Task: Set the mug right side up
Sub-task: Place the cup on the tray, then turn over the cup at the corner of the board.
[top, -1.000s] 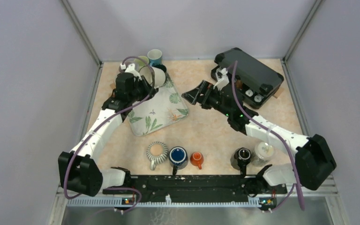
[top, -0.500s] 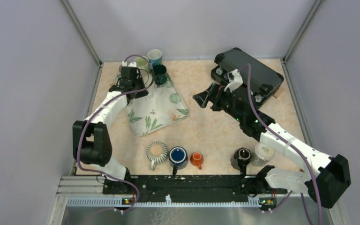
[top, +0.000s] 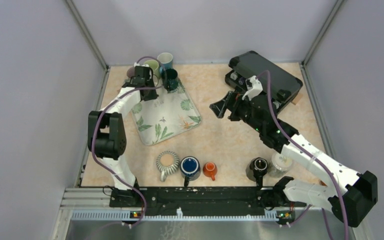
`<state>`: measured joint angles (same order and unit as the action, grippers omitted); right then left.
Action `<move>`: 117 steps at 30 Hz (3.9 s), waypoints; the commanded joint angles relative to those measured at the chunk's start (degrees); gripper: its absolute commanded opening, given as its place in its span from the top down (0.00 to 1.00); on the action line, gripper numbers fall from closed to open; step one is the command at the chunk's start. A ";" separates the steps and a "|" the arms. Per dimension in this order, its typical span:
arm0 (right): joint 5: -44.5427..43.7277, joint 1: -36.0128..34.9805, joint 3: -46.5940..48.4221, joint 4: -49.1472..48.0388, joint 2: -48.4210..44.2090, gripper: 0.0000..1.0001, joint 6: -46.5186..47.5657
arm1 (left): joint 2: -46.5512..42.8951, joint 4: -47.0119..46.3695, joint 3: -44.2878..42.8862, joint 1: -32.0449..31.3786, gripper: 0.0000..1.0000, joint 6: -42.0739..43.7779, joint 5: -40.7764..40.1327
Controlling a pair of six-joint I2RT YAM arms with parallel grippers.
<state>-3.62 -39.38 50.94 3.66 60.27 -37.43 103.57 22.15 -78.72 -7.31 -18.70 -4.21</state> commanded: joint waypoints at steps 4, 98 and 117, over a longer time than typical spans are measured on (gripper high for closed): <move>-0.66 -0.43 1.34 0.07 -1.90 0.01 1.13 | 3.23 -1.49 -7.62 0.19 1.00 1.64 -2.80; -1.66 -8.25 9.59 79.42 -1.12 0.01 -11.86 | -29.56 -4.67 16.23 -14.32 0.02 0.44 31.99; -4.25 -8.27 -7.08 57.11 -2.24 0.01 -17.22 | -30.12 -5.07 16.82 -14.29 0.02 0.43 32.38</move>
<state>-4.23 -47.13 44.10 68.86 57.17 -53.41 75.37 19.68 -62.43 -21.65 -18.70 27.27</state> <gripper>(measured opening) 0.988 0.985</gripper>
